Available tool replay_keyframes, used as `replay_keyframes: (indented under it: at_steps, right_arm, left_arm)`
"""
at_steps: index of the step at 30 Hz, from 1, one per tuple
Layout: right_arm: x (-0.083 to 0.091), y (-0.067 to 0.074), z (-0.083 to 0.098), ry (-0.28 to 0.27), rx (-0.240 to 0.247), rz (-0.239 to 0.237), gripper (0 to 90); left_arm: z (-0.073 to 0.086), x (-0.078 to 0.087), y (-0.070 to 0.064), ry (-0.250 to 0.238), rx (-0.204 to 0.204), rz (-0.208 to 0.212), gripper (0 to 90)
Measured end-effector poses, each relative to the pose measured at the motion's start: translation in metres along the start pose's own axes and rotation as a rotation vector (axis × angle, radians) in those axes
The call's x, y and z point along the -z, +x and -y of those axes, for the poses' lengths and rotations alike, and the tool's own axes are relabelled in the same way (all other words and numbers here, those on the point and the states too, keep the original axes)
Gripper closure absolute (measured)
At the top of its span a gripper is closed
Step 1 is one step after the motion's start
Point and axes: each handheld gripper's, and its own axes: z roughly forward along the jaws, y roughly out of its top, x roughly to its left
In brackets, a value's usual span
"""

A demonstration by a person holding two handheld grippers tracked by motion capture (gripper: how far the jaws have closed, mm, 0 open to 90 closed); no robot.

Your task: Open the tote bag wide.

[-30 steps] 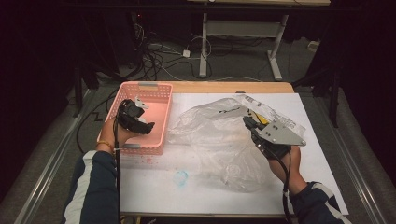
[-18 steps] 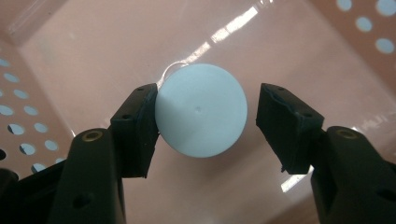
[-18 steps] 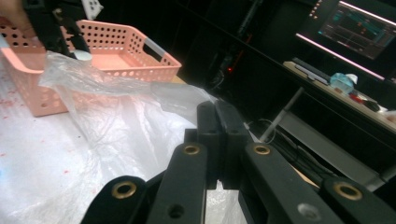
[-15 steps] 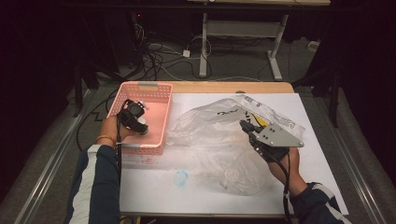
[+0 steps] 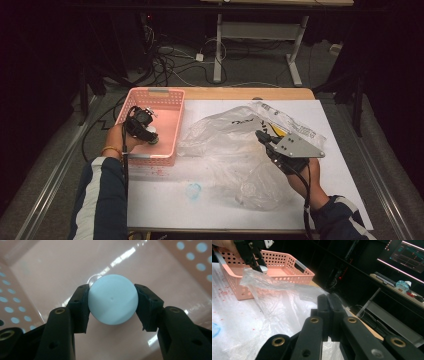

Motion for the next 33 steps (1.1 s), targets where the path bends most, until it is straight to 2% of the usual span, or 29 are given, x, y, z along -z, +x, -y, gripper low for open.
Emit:
replay_keyframes:
  at_steps: [1, 2, 3, 5, 6, 7, 11, 14, 19, 20, 22, 25, 29, 33]
  right_arm:
    - [0.0, 0.0, 0.0, 0.0, -0.001, 0.0, 90.0]
    - [0.0, 0.0, 0.0, 0.001, -0.002, -0.001, 90.0]
    - [0.0, 0.0, 0.001, 0.003, -0.004, 0.0, 90.0]
    - [0.0, 0.0, 0.001, 0.006, -0.006, -0.001, 90.0]
    - [-0.001, 0.0, 0.001, 0.007, -0.003, -0.001, 90.0]
    - [-0.001, 0.0, 0.001, 0.007, -0.003, -0.001, 90.0]
    - [-0.002, 0.001, 0.002, 0.018, -0.001, -0.004, 90.0]
    - [-0.003, 0.001, 0.003, 0.02, 0.003, -0.003, 90.0]
    - [-0.002, -0.001, 0.002, 0.015, -0.001, 0.001, 90.0]
    - [-0.002, -0.001, 0.002, 0.015, -0.001, 0.001, 90.0]
    - [0.0, -0.003, 0.0, 0.007, -0.007, 0.004, 90.0]
    - [0.003, -0.005, -0.005, -0.005, -0.007, 0.011, 90.0]
    - [0.004, -0.005, -0.006, -0.005, -0.005, 0.016, 90.0]
    - [0.004, -0.005, -0.006, -0.001, -0.009, 0.014, 90.0]
  left_arm:
    - [0.003, 0.006, -0.002, -0.046, 0.002, -0.002, 47.8]
    - [0.005, 0.009, -0.003, -0.068, 0.002, -0.004, 47.8]
    - [0.005, 0.009, -0.003, -0.068, 0.002, -0.004, 47.8]
    - [0.008, 0.015, -0.006, -0.115, -0.001, -0.024, 47.9]
    - [0.012, 0.022, -0.01, -0.158, -0.006, -0.028, 47.8]
    - [0.012, 0.022, -0.01, -0.158, -0.006, -0.028, 47.9]
    - [0.023, 0.035, -0.018, -0.258, 0.002, -0.032, 47.9]
    - [0.031, 0.042, -0.024, -0.315, -0.005, -0.053, 47.9]
    - [0.047, 0.06, -0.039, -0.438, -0.004, -0.046, 47.9]
    - [0.05, 0.066, -0.042, -0.458, -0.01, -0.04, 47.9]
    - [0.053, 0.079, -0.05, -0.5, -0.026, -0.054, 47.9]
    - [0.059, 0.098, -0.063, -0.57, -0.047, -0.039, 47.9]
    - [0.064, 0.118, -0.086, -0.632, -0.101, -0.019, 47.9]
    - [0.064, 0.13, -0.115, -0.669, -0.183, 0.008, 47.9]
